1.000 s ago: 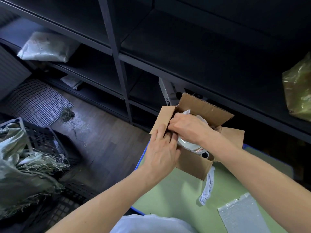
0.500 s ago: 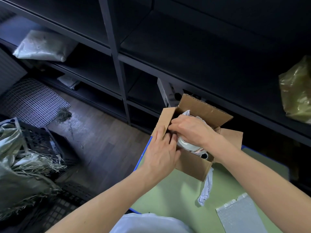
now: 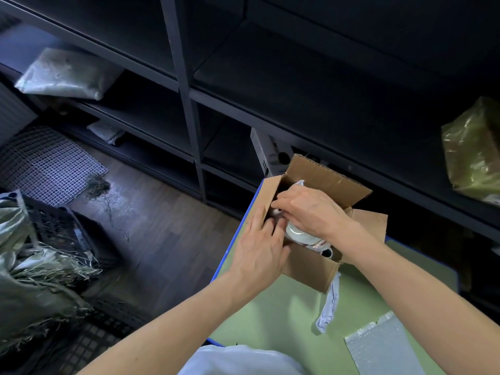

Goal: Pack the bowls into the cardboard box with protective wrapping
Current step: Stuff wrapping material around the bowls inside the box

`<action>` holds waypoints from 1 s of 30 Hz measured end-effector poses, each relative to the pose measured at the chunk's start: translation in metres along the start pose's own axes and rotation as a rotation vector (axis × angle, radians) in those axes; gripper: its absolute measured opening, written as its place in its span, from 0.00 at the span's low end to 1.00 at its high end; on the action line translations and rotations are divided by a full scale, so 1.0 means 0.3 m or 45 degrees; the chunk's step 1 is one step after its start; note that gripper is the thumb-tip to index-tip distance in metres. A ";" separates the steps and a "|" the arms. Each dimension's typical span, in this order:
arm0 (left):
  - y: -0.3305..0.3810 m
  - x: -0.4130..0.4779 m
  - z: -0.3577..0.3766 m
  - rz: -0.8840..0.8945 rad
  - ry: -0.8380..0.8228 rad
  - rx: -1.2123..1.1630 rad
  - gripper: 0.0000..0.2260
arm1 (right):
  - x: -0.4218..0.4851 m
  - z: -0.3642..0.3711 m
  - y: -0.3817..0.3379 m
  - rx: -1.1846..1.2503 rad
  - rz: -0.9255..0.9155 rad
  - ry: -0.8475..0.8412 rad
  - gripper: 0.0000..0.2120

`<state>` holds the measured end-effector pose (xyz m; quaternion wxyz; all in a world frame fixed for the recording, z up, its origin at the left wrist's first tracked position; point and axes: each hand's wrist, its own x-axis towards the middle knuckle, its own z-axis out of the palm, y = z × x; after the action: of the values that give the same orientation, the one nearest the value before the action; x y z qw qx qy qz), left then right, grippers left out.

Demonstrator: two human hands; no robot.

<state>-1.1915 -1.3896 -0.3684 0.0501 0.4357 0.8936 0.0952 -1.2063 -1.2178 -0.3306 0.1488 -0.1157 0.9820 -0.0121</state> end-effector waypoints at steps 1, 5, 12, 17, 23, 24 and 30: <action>-0.001 0.000 0.005 -0.008 -0.002 -0.021 0.27 | -0.007 -0.013 -0.005 0.022 -0.021 0.055 0.12; 0.002 0.001 0.007 -0.038 0.007 -0.091 0.27 | 0.000 0.006 -0.016 0.008 0.033 0.022 0.18; -0.015 -0.032 -0.040 0.045 -0.073 0.120 0.21 | -0.013 -0.001 -0.001 0.073 0.066 0.102 0.12; -0.036 -0.069 -0.067 0.014 -0.045 -0.071 0.16 | -0.052 -0.024 0.009 0.138 0.130 0.215 0.10; -0.125 0.009 -0.133 -0.007 0.192 -0.169 0.06 | -0.080 -0.025 -0.040 0.228 0.100 0.311 0.12; -0.140 0.034 -0.142 -0.032 0.169 -0.169 0.08 | -0.084 -0.024 -0.052 0.192 0.088 0.304 0.13; -0.165 0.153 -0.146 0.052 0.051 -0.212 0.09 | -0.117 -0.011 -0.065 0.145 0.134 0.243 0.13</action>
<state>-1.2653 -1.3889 -0.3364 0.0664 0.4460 0.8744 0.1789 -1.1705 -1.2288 -0.3161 0.0613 -0.0535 0.9942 -0.0710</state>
